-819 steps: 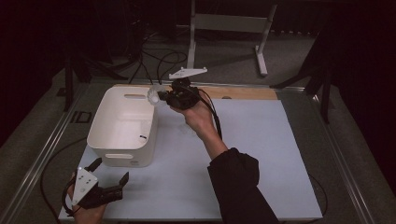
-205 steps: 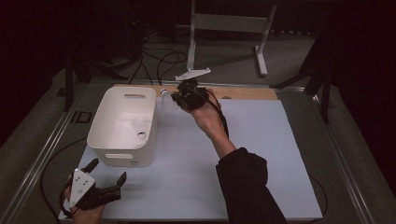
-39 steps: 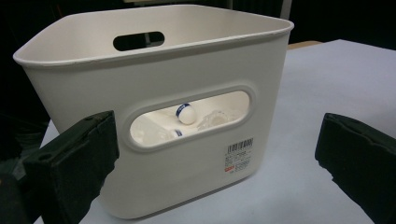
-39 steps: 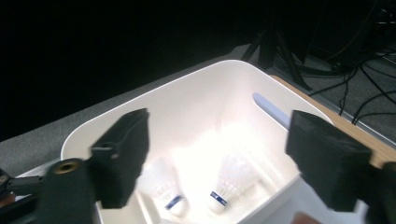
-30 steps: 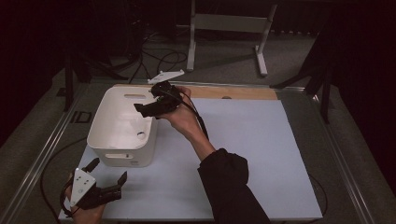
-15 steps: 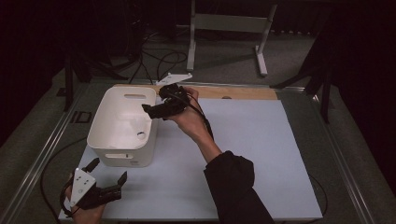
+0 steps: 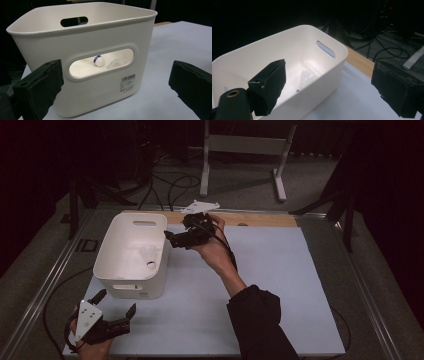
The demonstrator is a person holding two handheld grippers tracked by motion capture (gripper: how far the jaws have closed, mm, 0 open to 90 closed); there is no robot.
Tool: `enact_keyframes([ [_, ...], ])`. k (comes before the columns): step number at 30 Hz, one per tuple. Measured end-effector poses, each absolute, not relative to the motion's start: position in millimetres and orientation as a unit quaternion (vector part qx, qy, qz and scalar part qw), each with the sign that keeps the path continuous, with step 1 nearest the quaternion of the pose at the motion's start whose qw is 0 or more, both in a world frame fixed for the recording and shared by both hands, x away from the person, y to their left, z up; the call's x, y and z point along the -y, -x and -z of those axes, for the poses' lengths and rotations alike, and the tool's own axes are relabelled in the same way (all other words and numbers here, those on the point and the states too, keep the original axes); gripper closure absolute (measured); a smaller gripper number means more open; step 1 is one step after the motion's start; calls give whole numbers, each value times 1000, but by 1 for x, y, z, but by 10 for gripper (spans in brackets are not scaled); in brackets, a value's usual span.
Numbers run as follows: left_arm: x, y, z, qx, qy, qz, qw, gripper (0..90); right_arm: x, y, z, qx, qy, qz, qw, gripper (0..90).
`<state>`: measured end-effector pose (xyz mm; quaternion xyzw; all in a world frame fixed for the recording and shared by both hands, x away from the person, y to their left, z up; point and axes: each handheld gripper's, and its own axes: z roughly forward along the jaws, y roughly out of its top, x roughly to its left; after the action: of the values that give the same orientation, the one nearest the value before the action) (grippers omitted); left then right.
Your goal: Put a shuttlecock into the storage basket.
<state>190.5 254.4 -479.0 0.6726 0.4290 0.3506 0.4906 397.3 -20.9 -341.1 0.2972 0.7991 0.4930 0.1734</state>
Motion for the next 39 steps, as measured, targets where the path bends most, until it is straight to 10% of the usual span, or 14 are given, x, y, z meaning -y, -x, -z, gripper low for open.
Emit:
enact_keyframes([
  [39,-254,-191,479,-428,-675,-349,489,2,114,-381,362,-761,-363,-479,245,96],
])
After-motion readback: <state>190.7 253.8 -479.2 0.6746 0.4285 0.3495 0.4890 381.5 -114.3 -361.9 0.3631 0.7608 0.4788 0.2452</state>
